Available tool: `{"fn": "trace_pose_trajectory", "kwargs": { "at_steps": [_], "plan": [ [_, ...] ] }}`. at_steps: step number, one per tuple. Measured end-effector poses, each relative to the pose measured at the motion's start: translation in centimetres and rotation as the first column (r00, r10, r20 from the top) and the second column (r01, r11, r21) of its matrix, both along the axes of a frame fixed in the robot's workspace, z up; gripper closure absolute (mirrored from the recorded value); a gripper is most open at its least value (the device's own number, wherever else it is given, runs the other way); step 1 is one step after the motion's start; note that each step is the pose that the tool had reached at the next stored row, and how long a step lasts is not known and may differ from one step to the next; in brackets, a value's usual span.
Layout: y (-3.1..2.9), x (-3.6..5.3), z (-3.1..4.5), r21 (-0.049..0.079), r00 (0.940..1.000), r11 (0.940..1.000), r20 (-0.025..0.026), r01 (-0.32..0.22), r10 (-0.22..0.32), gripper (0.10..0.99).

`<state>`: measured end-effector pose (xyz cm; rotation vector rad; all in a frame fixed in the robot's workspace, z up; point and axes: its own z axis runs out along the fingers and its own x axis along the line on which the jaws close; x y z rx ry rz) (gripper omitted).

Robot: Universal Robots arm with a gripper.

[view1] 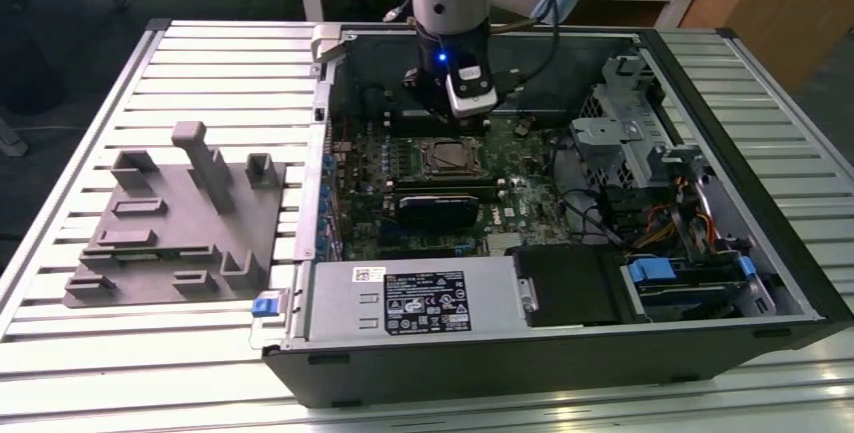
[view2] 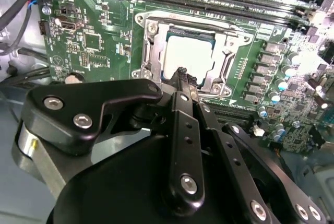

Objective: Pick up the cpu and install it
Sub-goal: 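Install the second cpu locking lever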

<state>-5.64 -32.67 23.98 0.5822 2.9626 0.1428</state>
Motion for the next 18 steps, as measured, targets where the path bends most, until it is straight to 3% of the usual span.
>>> {"fn": "trace_pose_trajectory", "kwargs": {
  "at_steps": [4,18],
  "plan": [
    [-0.08,0.0,0.01,-0.006,1.0,1.0,-0.0001,-0.001,0.001,0.98],
    [-1.47,0.0,0.01,-0.025,0.9997,0.9994,-0.0005,-0.022,0.022,0.98]
  ]
}}
